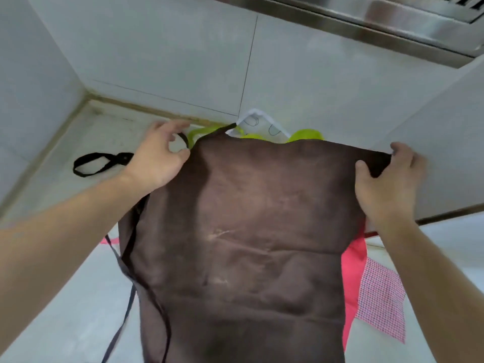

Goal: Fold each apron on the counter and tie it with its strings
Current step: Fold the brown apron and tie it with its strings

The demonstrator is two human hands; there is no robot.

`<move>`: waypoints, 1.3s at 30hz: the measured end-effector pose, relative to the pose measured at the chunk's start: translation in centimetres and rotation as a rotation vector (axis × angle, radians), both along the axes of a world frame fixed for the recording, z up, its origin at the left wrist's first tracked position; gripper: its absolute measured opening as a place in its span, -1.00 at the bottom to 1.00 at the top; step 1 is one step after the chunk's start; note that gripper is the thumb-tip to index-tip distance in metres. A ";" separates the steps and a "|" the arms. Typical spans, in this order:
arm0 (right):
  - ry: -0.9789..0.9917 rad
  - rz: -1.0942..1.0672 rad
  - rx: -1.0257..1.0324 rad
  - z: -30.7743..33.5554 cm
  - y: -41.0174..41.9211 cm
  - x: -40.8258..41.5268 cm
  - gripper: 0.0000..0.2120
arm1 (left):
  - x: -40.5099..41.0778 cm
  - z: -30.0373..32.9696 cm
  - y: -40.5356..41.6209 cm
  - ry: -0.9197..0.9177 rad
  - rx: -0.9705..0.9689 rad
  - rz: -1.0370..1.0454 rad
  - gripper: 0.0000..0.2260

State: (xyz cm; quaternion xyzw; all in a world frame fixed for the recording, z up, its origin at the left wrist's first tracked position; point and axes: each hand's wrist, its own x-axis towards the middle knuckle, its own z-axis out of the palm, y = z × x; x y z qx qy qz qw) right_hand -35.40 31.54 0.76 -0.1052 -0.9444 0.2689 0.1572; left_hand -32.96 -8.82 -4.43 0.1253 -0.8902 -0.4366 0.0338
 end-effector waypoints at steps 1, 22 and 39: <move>0.034 0.054 0.141 -0.8 -1.2 2.1 -0.36 | 1.4 -0.9 -0.3 -0.011 -0.047 0.007 -0.60; -0.907 0.520 0.338 -14.7 -10.4 25.6 -0.03 | 22.0 -10.1 -11.9 -0.817 -0.323 0.352 -0.49; -0.888 0.442 0.349 -14.6 -11.7 27.3 -0.11 | 24.8 -8.6 -17.0 -0.774 0.222 0.827 -0.78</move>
